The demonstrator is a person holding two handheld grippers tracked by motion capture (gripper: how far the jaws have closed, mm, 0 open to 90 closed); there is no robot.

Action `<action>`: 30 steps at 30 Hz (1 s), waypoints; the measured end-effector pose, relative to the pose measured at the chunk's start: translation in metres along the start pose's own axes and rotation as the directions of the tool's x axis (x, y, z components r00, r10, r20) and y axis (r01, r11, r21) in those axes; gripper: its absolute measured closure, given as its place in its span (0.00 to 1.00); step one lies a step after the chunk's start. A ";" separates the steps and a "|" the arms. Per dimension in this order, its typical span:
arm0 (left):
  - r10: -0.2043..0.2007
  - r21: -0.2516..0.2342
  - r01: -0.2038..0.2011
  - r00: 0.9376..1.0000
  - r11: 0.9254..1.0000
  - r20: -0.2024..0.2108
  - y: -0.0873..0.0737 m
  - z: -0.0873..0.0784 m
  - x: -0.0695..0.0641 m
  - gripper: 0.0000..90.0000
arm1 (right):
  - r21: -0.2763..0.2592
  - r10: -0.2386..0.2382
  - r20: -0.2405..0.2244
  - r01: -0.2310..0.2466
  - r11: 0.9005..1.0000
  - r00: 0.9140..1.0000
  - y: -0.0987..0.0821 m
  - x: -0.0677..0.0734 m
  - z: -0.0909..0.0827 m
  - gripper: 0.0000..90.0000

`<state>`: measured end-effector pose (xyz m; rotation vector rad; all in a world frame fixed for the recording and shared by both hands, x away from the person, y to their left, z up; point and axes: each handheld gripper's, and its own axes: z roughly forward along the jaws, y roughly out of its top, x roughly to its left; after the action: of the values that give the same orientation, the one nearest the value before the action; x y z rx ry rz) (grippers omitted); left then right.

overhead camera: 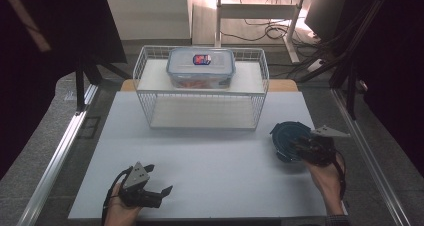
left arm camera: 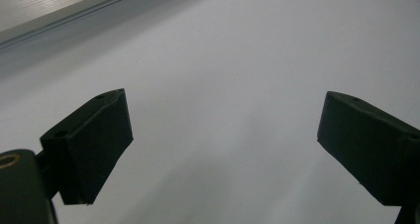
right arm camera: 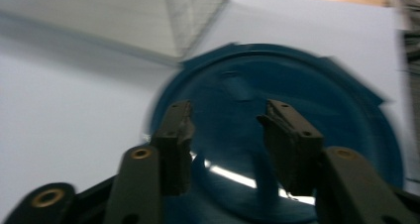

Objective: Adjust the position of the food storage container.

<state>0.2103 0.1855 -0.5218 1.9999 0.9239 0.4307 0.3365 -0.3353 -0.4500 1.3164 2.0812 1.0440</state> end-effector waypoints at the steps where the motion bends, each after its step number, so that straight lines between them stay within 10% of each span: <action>1: 0.001 0.000 -0.001 1.000 1.000 0.000 0.000 0.000 0.000 0.07 | 0.004 0.010 0.004 -0.010 1.000 1.000 0.001 -0.005 0.000 0.75; 6: 0.005 0.004 -0.005 1.000 1.000 0.000 0.000 0.001 0.000 0.07 | 0.015 0.053 0.038 -0.054 0.998 0.998 0.002 -0.036 0.007 0.97; 15: 0.017 0.023 -0.017 1.000 1.000 0.004 0.000 0.004 -0.002 0.07 | 0.005 0.120 0.122 -0.121 0.993 0.985 0.003 -0.070 0.009 0.99; 30: 0.028 0.034 -0.028 1.000 0.999 -0.005 0.000 0.007 -0.003 0.07 | 0.067 0.140 0.106 -0.147 0.987 0.985 0.007 -0.087 0.038 1.00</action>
<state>0.2128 0.1796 -0.5254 2.0454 0.9129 0.4386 0.4054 -0.3984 -0.4684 1.5432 1.9923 0.9448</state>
